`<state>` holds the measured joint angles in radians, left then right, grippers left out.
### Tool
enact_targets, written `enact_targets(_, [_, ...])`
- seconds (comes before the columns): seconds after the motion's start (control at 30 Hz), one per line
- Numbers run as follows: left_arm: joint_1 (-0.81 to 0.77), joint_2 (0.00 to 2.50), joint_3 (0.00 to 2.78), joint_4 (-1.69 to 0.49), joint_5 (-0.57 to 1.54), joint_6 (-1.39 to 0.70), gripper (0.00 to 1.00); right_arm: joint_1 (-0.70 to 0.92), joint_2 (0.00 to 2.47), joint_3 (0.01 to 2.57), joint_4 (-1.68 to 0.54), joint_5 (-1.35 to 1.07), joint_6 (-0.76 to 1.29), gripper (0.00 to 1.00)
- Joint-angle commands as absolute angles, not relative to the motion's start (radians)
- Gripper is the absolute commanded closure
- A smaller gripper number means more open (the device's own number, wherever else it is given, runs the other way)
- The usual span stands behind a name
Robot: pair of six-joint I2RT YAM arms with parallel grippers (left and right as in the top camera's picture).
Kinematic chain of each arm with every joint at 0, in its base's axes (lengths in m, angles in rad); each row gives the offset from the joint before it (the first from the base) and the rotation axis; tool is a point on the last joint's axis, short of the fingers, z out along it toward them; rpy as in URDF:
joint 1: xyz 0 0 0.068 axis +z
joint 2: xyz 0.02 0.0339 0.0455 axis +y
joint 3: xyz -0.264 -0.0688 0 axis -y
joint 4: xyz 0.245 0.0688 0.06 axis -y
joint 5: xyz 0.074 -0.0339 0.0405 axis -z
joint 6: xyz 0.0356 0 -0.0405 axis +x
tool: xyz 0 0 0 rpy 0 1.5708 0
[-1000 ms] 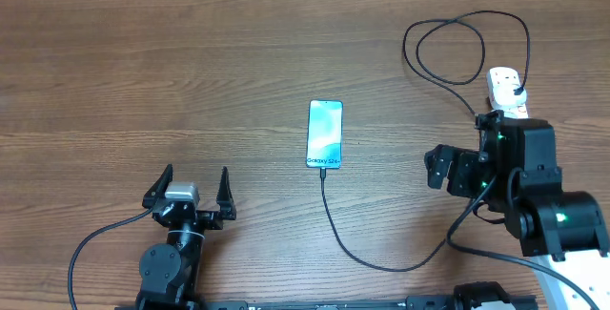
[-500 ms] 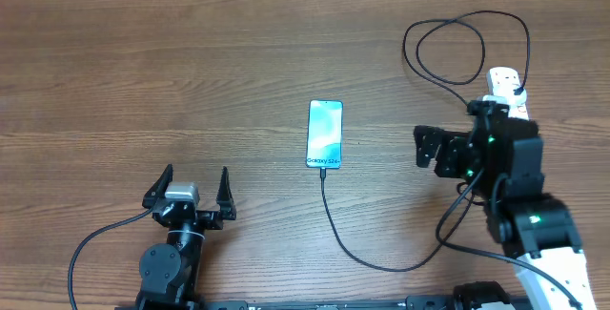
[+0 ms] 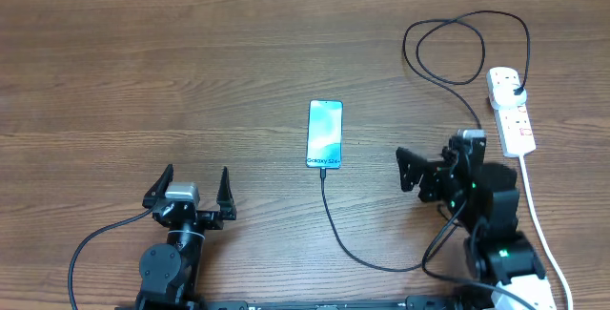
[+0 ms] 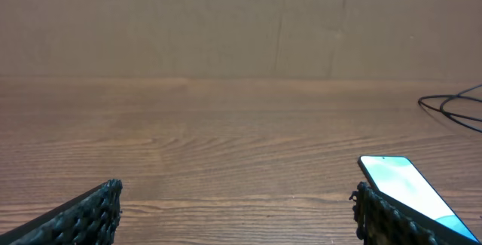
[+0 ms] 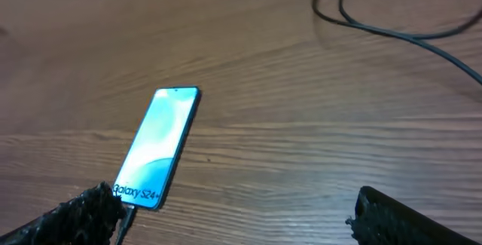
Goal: Plug charger to phone and switch on socket
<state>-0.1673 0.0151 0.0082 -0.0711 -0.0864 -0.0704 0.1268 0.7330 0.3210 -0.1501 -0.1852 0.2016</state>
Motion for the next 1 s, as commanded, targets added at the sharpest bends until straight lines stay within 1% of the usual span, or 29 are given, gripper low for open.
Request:
enact_targets(0.0, [-0.157, 0.004, 0.005, -0.071, -0.084, -0.051, 0.00, 0.132, 0.686, 0.254, -0.095, -0.221, 0.209, 0.00])
enact_targets(0.27, [-0.157, 0.004, 0.005, -0.071, -0.084, -0.051, 0.00, 0.132, 0.595, 0.125, 0.026, -0.230, 0.209, 0.00])
enact_targets(0.57, [-0.157, 0.004, 0.005, -0.071, -0.084, -0.051, 0.00, 0.129, 0.493, 0.017, 0.062, -0.230, 0.226, 0.00])
enact_targets(0.7, [-0.157, 0.004, 0.005, -0.071, -0.084, -0.051, 0.00, 0.127, 0.430, 0.007, 0.017, -0.227, 0.238, 0.00])
enact_targets(0.8, [-0.157, 0.004, 0.005, -0.071, -0.084, -0.051, 0.00, 0.127, 0.372, 0.008, -0.065, -0.224, 0.234, 0.00])
enact_targets(0.97, [-0.157, 0.004, 0.005, -0.071, -0.084, -0.051, 0.00, 0.127, 0.295, 0.008, -0.064, -0.223, 0.234, 0.00])
